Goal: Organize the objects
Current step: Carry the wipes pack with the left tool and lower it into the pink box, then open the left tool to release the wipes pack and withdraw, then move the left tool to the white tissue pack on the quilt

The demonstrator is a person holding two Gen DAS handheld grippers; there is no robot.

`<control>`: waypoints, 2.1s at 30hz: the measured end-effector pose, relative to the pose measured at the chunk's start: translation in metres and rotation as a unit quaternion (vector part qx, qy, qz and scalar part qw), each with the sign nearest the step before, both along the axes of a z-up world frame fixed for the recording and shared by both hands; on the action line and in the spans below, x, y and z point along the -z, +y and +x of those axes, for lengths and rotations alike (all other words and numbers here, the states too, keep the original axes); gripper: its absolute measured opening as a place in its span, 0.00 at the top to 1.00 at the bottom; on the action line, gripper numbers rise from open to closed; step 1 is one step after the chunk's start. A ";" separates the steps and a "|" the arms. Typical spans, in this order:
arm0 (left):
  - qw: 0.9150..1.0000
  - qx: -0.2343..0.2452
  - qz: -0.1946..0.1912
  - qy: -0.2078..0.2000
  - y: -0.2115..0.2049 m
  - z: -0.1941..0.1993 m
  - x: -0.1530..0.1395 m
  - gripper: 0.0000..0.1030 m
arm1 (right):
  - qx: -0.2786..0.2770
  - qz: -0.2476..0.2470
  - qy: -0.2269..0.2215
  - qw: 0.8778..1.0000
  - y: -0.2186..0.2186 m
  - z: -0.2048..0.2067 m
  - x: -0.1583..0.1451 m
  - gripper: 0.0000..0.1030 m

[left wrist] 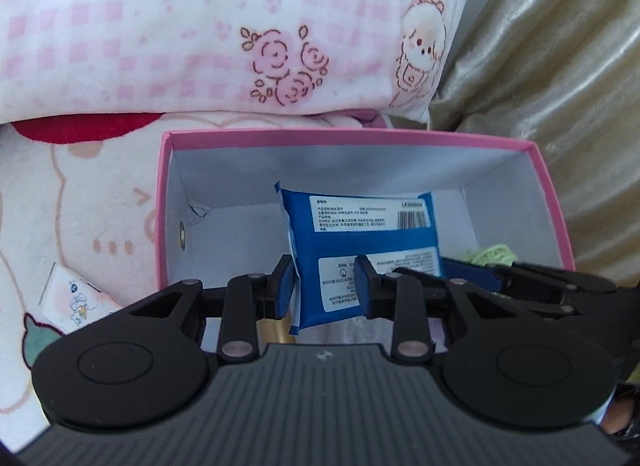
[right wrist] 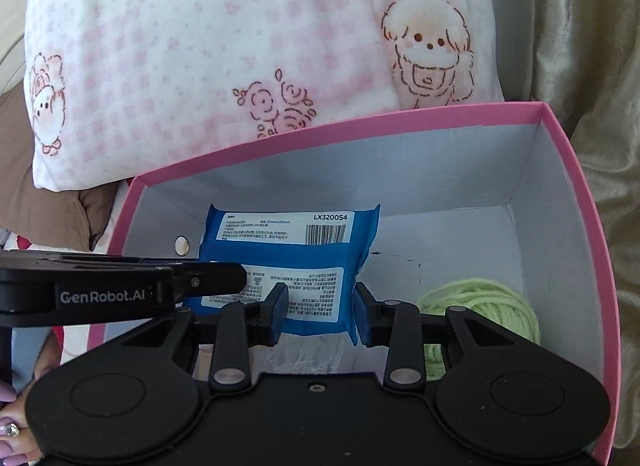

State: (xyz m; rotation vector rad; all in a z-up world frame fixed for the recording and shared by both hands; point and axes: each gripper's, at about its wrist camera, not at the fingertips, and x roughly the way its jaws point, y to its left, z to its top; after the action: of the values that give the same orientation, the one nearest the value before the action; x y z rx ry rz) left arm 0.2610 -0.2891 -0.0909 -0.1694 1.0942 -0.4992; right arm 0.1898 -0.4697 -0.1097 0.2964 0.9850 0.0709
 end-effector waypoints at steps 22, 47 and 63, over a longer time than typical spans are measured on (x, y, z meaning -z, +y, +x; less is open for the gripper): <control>0.994 0.066 0.006 -0.088 0.058 -0.081 -0.113 0.55 | -0.080 -0.102 -0.079 0.988 0.061 -0.097 -0.115 0.47; 0.993 0.018 -0.041 -0.111 0.184 -0.108 -0.148 0.37 | -0.192 -0.090 -0.179 0.961 0.179 -0.157 -0.175 0.13; 0.996 -0.015 -0.058 -0.069 0.241 -0.055 -0.043 0.39 | -0.154 -0.068 -0.157 0.973 0.265 -0.107 -0.048 0.14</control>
State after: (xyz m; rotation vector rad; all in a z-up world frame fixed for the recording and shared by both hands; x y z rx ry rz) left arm 0.2061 -0.0481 -0.0475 -0.2506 0.9273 -0.5397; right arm 0.0827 -0.2045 -0.0612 0.0011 0.7095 0.3218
